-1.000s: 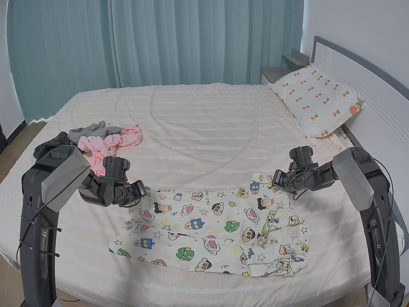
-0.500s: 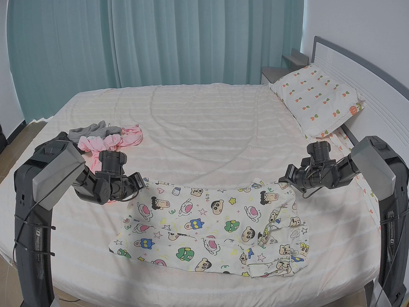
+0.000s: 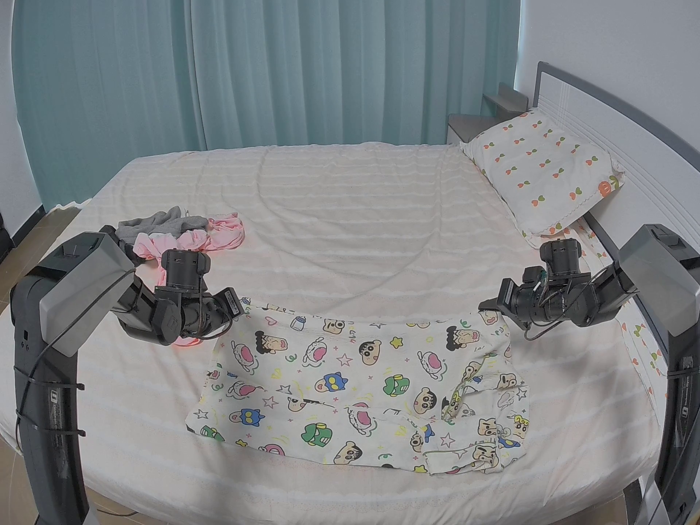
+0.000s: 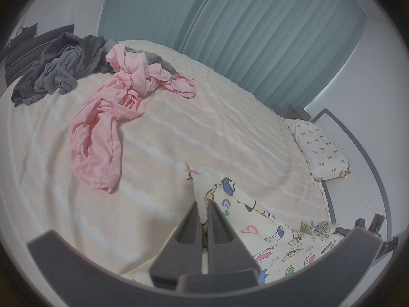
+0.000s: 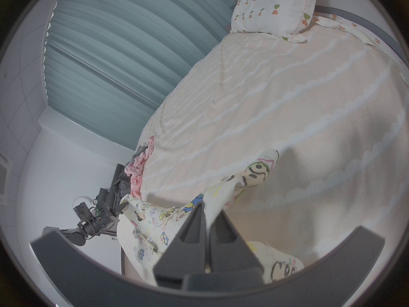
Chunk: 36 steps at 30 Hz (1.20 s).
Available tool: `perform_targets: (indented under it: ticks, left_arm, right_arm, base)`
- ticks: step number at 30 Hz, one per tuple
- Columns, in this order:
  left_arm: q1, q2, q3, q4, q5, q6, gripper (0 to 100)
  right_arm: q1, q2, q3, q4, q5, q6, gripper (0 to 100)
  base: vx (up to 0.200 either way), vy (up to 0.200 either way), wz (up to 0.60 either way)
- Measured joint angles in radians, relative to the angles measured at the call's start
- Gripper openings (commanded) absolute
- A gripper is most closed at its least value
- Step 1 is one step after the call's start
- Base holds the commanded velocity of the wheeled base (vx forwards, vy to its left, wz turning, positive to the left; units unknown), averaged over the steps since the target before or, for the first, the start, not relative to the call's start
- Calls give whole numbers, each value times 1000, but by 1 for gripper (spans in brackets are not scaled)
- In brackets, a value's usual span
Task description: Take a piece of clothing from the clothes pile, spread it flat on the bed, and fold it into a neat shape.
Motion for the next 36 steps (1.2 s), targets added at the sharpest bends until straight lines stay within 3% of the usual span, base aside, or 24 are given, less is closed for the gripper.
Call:
perform_targets:
  ticks: [10, 18, 27, 36]
  left_arm:
    - [2, -13, 47, -8, -3, 8, 0]
    - [2, -27, 100, -17, -7, 11, 0]
    - [2, -51, 219, -116, -7, 21, 0]
    - [2, -67, 323, -129, -3, 42, 0]
  right_arm:
    - [-5, -58, 161, -145, 71, 0, 0]
    - [-6, -92, 309, -263, 81, -14, 0]
    - [-3, -103, 536, -425, 79, -143, 0]
    - [0, -85, 685, -494, 72, -291, 0]
  base:
    - [0, 0, 0]
    - [0, 0, 0]
    - [0, 0, 0]
    - [0, 0, 0]
